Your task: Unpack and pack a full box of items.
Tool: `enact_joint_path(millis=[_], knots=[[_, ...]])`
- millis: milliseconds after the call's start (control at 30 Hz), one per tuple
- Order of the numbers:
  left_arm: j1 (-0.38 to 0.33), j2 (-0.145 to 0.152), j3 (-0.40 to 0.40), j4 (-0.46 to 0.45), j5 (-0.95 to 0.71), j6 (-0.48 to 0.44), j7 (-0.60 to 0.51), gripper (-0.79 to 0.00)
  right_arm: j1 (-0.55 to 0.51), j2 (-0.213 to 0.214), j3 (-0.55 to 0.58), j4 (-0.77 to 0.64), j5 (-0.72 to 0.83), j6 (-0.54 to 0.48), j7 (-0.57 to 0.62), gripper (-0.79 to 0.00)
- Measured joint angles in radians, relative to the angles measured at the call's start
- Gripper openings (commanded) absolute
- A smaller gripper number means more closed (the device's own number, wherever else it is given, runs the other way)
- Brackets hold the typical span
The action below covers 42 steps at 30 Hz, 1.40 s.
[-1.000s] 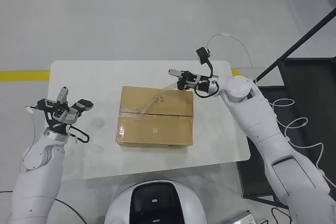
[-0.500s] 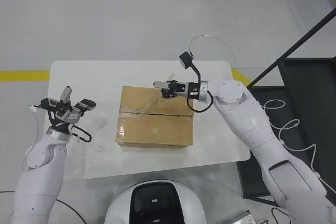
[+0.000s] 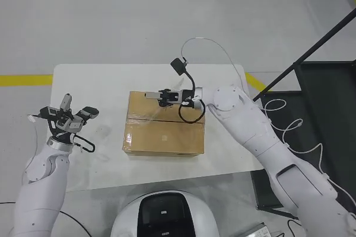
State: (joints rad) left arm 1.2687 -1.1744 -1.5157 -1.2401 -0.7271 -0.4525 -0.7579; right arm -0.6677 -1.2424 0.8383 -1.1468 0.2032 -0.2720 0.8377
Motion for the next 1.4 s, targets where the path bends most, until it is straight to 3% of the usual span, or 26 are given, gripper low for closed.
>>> enact_joint_path(millis=[400, 800, 933, 1167, 1400], knots=[[-0.005, -0.002, 0.002, 0.008, 0.009, 0.005, -0.011, 0.0, -0.063, 0.025, 0.064, -0.022, -0.051, 0.035, 0.036, 0.0], [-0.002, 0.0, -0.02, 0.025, -0.001, 0.011, -0.019, 0.0, -0.245, 0.091, 0.235, -0.277, -0.082, 0.095, 0.113, 0.0], [-0.001, -0.001, -0.024, 0.026, -0.007, 0.008, -0.02, 0.0, -0.23, 0.087, 0.23, -0.318, -0.066, 0.114, 0.1, 0.0], [0.007, 0.0, -0.04, 0.028, -0.017, 0.004, -0.018, 0.0, -0.154, 0.059, 0.149, -0.26, -0.038, 0.137, 0.079, 0.0], [-0.005, 0.0, -0.034, 0.032, 0.01, 0.026, -0.013, 0.0, -0.2, 0.08, 0.198, -0.272, -0.024, 0.226, 0.168, 0.0]])
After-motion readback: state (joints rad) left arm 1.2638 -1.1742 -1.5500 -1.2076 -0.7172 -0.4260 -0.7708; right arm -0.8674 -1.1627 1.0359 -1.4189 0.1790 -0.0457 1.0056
